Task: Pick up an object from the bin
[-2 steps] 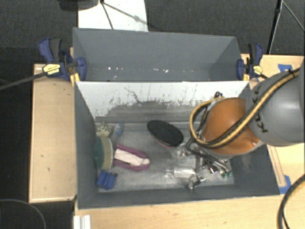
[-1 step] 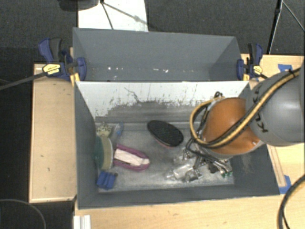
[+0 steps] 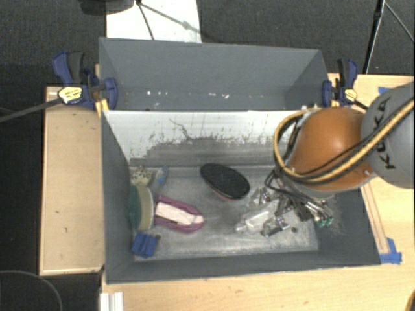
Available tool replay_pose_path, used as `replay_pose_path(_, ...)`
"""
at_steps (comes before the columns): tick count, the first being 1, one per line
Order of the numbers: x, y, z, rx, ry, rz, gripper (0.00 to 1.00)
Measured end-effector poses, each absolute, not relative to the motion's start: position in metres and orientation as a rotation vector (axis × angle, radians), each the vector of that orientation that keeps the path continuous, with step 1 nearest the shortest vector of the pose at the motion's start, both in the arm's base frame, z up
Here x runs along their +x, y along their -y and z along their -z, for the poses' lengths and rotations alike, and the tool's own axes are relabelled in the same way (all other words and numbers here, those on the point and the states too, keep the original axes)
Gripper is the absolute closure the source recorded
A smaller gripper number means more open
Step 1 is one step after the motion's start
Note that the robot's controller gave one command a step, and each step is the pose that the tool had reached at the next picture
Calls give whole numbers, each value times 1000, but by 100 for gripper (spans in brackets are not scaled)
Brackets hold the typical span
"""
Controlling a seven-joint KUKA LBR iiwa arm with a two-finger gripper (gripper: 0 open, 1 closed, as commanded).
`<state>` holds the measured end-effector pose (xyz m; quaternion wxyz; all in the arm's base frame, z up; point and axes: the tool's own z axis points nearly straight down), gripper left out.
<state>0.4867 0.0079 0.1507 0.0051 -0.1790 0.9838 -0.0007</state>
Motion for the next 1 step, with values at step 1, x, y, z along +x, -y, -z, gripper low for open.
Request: replay_pose_path(1, 488, -8, -197, -551, -3085, 2, 100)
